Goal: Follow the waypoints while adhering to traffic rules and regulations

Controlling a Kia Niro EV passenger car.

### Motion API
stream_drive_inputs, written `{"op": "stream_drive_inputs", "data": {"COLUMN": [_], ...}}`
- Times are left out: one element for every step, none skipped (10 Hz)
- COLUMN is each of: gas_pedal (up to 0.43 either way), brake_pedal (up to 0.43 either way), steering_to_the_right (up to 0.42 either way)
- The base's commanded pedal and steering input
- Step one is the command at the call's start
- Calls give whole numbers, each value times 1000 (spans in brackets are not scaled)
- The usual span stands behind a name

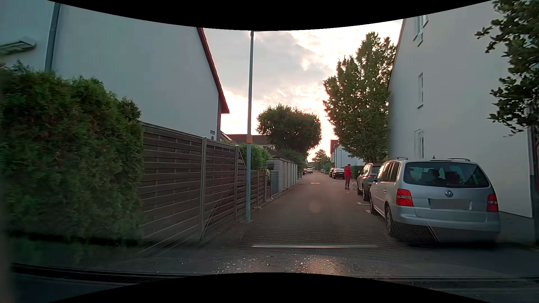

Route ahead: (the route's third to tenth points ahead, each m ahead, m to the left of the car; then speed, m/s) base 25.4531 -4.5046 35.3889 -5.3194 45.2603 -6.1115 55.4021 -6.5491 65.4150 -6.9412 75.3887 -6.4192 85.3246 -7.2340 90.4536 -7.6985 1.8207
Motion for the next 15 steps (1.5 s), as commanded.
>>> {"op": "stream_drive_inputs", "data": {"gas_pedal": [8, 8, 8, 8, 8, 8, 8, 8, 8, 8, 8, 8, 8, 8, 8], "brake_pedal": [0, 0, 0, 0, 0, 0, 0, 0, 0, 0, 0, 0, 0, 0, 0], "steering_to_the_right": [62, 63, 63, 63, 63, 64, 65, 65, 65, 65, 65, 65, 63, 61, 60]}}
